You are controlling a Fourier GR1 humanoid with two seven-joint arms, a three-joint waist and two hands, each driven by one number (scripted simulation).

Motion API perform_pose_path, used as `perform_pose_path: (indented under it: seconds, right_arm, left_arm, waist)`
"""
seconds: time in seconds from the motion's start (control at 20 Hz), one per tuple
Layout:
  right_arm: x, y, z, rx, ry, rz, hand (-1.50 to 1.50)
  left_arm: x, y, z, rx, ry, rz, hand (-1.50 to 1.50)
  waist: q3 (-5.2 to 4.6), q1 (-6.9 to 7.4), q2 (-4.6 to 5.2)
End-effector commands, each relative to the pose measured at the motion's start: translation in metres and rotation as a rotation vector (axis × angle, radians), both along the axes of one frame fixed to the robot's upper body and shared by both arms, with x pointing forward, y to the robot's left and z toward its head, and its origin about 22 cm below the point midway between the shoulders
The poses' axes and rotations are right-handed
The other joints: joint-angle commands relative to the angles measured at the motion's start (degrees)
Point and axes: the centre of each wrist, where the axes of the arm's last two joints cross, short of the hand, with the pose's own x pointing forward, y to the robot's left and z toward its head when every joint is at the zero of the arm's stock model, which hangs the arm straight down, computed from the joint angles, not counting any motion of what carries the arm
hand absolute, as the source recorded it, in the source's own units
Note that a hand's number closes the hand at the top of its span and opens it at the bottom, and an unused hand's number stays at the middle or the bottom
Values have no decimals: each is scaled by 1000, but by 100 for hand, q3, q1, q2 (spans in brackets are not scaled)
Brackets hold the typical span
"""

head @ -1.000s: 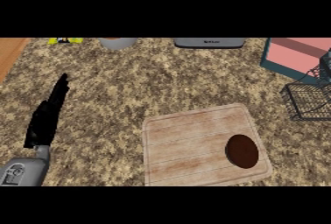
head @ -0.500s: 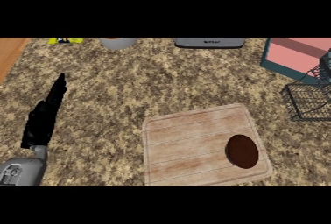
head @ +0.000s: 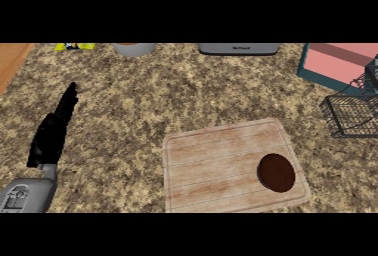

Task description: Pick the squash from the cutting board and place it in the tiered basket

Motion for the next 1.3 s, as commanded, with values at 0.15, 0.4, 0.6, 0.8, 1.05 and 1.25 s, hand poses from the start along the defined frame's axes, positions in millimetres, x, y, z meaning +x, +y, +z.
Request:
perform_pose_path:
  seconds: [0.15, 0.4, 0.6, 0.8, 1.05, 1.25]
  right_arm:
    - [9, -19, -43, 277, 162, -75, -150]
    - [0, -24, -56, 312, 100, -28, -150]
    - [15, -32, -36, 431, -24, -32, -150]
    - [-5, -52, -13, 489, -143, -29, -150]
    - [-29, -74, 30, 512, -194, -121, -150]
    - [-71, -118, 41, 612, -174, -201, -150]
  left_arm:
    - [-15, 0, -18, -13, 3, -7, 0]
    - [4, 9, 21, 6, 6, 12, 0]
    - [-14, 4, -3, 5, 3, -2, 0]
    - [-18, 10, -6, -8, 6, 12, 0]
    - [-17, 6, 1, -10, 16, 1, 0]
    - [-3, 15, 2, -14, 11, 20, 0]
  waist:
    - [-1, 39, 4]
    - [-1, -79, -26]
    - [1, 24, -3]
    - [-2, -47, -28]
    - [-4, -59, -38]
    - [-2, -97, -19]
